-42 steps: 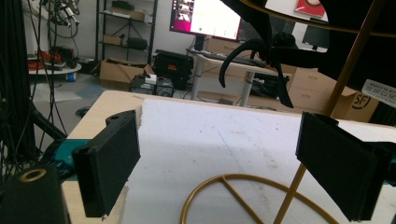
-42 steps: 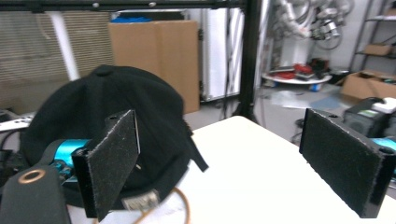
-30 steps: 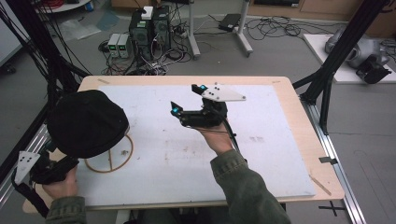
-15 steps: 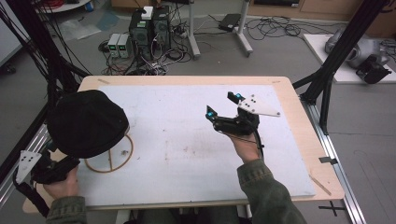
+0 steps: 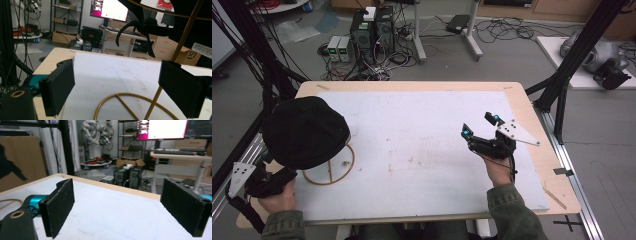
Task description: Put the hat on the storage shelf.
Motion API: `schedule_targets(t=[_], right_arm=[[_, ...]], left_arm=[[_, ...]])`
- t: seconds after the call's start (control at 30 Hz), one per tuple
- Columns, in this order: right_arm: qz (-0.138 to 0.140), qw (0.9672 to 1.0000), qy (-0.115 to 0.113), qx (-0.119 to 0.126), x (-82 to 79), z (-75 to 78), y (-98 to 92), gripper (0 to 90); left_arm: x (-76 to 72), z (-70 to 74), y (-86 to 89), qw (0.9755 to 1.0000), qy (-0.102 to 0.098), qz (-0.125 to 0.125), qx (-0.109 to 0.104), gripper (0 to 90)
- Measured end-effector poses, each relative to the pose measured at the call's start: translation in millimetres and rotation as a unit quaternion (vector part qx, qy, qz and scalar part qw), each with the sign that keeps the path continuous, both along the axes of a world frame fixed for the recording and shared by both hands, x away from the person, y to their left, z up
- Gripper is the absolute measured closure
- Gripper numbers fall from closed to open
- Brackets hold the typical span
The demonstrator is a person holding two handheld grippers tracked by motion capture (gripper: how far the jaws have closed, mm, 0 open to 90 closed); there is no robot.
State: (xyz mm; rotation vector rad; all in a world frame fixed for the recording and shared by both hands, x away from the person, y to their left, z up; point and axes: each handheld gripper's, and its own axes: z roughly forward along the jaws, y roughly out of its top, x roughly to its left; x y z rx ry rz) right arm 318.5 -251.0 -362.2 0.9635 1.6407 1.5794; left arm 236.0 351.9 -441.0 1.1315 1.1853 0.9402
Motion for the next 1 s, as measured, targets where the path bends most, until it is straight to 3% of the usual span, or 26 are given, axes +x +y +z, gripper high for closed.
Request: schedule_targets(t=[0.13,0.17,0.2,0.23,0.27,0.3,0.4,0.5,0.6,0.77,1.0], right_arm=[[-0.034,0.9994,0.008,0.004,-2.7,-15.2,-14.5,11.4],[-0.054,0.9985,0.011,0.009,-4.2,-22.4,-21.8,11.4],[-0.054,0.9985,0.011,0.009,-4.2,-22.4,-21.8,11.4],[-0.066,0.9977,0.01,0.008,-4.8,-25.8,-25.8,11.4],[-0.096,0.9952,0.012,0.009,-7.3,-32.1,-32.6,10.9],[-0.096,0.9952,0.012,0.009,-7.3,-32.1,-32.6,10.9],[-0.157,0.9873,0.01,0.018,-11.8,-40.0,-44.5,10.4],[-0.209,0.9778,0.006,0.003,-15.6,-49.7,-56.7,10.4],[-0.226,0.9739,0.015,0.007,-19.2,-61.2,-66.3,10.5],[-0.236,0.9713,0.03,0.005,-21.6,-70.5,-71.9,10.4],[-0.232,0.9723,0.03,0.005,-21.6,-73.3,-69.5,10.5]], left_arm=[[-0.9,-0.2,0.1,1.0,0.0,0.001,0.0,13.9],[-1.0,-0.1,-0.1,1.0,-0.001,0.002,-0.003,13.9],[-1.2,-0.3,0.2,1.0,-0.001,0.002,-0.003,13.9],[-1.5,-0.3,0.4,1.0,-0.001,0.002,-0.003,13.9],[-1.7,-0.3,0.6,1.0,-0.001,0.003,-0.004,13.9],[-1.9,-0.4,0.8,1.0,-0.001,0.003,-0.004,13.9],[-2.2,-0.4,1.1,1.0,0.0,0.003,-0.004,13.9],[-2.4,-0.3,0.8,1.0,0.0,0.003,-0.003,13.9],[-2.4,-0.3,0.6,1.0,0.0,0.004,-0.003,13.8],[-2.4,-0.2,0.0,1.0,0.001,0.005,-0.004,13.9],[-3.0,-0.2,0.7,1.0,0.0,0.005,-0.002,13.9]])
